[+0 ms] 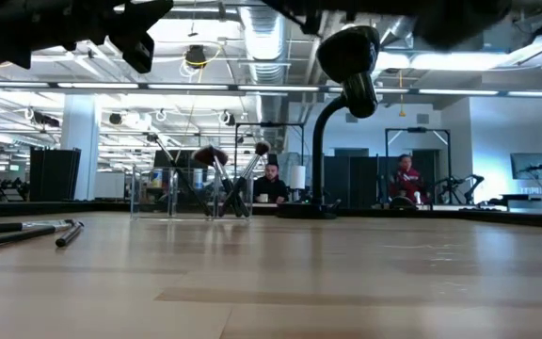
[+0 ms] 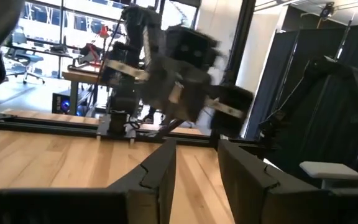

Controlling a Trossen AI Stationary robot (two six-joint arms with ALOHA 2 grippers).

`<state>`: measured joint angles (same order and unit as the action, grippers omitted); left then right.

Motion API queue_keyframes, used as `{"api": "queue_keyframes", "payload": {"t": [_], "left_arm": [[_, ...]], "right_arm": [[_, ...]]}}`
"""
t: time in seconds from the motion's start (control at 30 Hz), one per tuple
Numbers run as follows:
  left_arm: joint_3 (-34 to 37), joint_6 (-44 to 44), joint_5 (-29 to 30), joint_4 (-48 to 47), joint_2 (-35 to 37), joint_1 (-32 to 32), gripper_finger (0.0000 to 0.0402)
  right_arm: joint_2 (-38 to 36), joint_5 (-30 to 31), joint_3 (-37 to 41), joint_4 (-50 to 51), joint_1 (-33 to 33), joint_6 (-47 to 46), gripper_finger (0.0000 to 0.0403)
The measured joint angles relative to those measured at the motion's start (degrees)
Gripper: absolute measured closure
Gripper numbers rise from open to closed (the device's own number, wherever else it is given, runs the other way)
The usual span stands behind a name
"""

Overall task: Put items in baskets/containers
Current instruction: Put the black liner brush into the transparent organizer

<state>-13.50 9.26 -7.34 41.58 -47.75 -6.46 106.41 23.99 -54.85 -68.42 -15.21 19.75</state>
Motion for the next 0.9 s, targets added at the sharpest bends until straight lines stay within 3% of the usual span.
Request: {"api": "queue_keyframes", "payload": {"t": [0.1, 0.2, 0.37, 0.57, 0.9], "left_arm": [[0.0, 0.0, 0.1, 0.1, -0.7, 0.0, 0.0285], [0.0, 0.0, 1.3, 0.4, -2.5, 0.0, 0.0285], [0.0, -1.3, 6.1, 4.2, -7.7, 0.0, 0.0285], [0.0, -1.5, 6.7, 12.0, -13.0, 0.1, 0.0285], [0.0, -1.5, 8.9, 17.7, -14.3, 0.1, 0.0285]], "right_arm": [[3.3, -7.3, 1.1, -12.6, 2.9, -2.7, 0.0397], [6.0, -12.4, 0.6, -17.8, 5.7, -9.6, 0.0392], [9.6, -17.2, -2.8, -18.1, 9.6, -16.7, 0.0397], [12.2, -20.0, -8.2, -19.0, 11.2, -17.2, 0.0392], [13.0, -21.7, -13.8, -13.2, 10.9, -17.2, 0.0397]]}}
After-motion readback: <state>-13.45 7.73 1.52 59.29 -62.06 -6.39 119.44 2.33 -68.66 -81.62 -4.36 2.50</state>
